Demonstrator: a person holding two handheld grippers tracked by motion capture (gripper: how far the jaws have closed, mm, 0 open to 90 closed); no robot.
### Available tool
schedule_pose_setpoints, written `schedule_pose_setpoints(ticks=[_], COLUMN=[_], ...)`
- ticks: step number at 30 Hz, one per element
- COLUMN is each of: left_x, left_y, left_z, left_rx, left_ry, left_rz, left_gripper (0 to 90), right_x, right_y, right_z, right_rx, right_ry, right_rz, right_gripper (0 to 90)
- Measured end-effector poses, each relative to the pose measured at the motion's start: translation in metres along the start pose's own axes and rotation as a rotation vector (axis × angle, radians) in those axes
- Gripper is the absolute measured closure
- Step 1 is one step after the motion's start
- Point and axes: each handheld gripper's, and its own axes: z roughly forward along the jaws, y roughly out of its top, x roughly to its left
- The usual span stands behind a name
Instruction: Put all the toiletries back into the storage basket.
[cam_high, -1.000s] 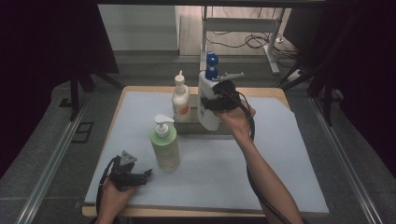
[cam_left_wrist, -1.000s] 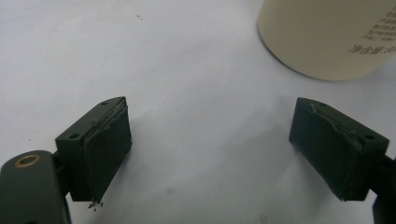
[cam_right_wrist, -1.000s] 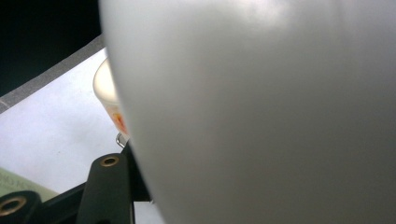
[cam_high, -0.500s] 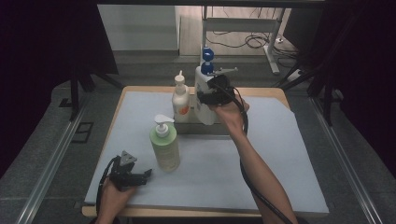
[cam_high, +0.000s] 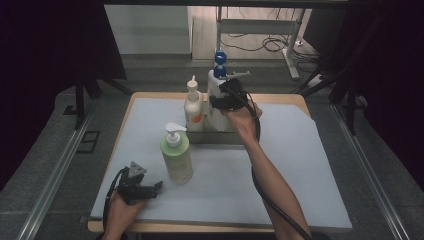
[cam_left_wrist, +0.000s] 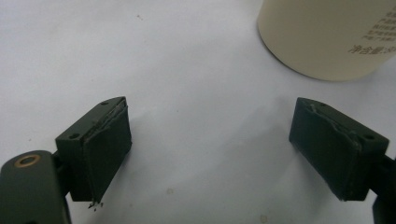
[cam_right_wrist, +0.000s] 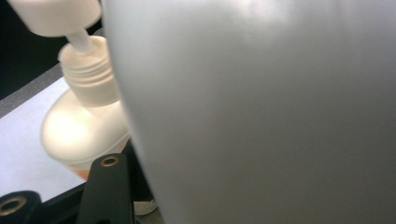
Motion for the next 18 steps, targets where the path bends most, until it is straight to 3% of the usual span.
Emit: schedule_pose_setpoints(ticks=[18], left_x=[0.000], left_y=[0.000], left_z=[0.000], left_rx=[0.000], left_ry=[0.000], left_rz=[0.000], left_gripper=[12.6], right_x=[0.001], right_y=[-0.022], right_z=[0.026], right_rx=[0.017], right_ry=[-0.005], right_rz=[0.004], right_gripper=[41.2])
